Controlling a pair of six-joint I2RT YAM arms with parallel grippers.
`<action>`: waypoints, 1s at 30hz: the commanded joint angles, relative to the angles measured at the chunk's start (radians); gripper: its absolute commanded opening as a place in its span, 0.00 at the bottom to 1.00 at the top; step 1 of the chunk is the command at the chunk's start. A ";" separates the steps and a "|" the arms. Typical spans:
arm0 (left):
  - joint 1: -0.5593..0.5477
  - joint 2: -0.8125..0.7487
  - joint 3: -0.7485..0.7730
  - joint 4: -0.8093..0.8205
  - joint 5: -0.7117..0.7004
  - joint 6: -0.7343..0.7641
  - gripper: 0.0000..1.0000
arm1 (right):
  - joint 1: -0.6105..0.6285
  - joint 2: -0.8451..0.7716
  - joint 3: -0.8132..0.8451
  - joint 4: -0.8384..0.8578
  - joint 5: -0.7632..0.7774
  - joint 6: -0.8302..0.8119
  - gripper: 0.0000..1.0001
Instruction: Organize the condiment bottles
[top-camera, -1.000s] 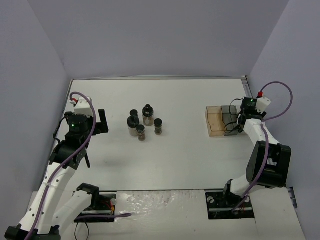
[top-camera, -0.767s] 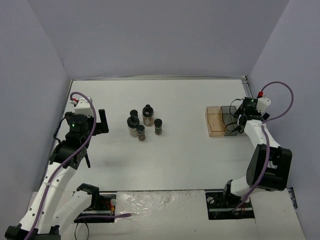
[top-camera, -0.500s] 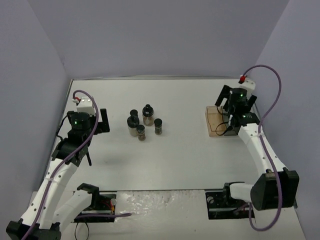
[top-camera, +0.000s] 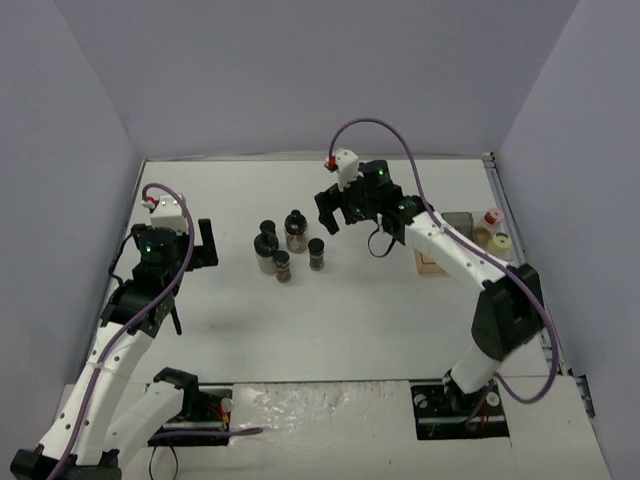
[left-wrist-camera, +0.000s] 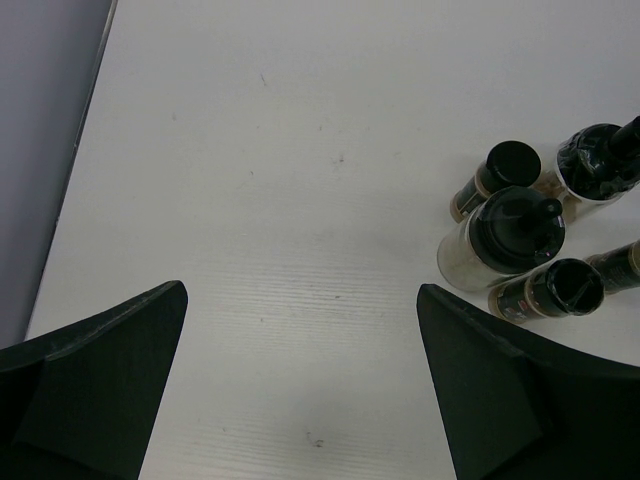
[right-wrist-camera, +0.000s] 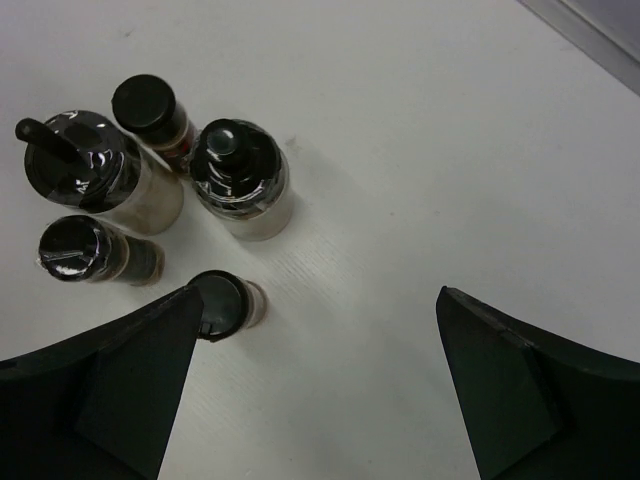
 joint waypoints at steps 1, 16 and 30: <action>0.008 -0.020 0.035 0.045 -0.018 -0.008 0.97 | 0.033 0.105 0.116 0.041 -0.181 -0.129 1.00; 0.010 -0.022 0.033 0.045 -0.027 -0.007 0.97 | 0.086 0.429 0.343 0.041 -0.261 -0.209 0.91; 0.010 -0.027 0.032 0.044 -0.023 -0.006 0.97 | 0.094 0.530 0.405 0.035 -0.255 -0.221 0.68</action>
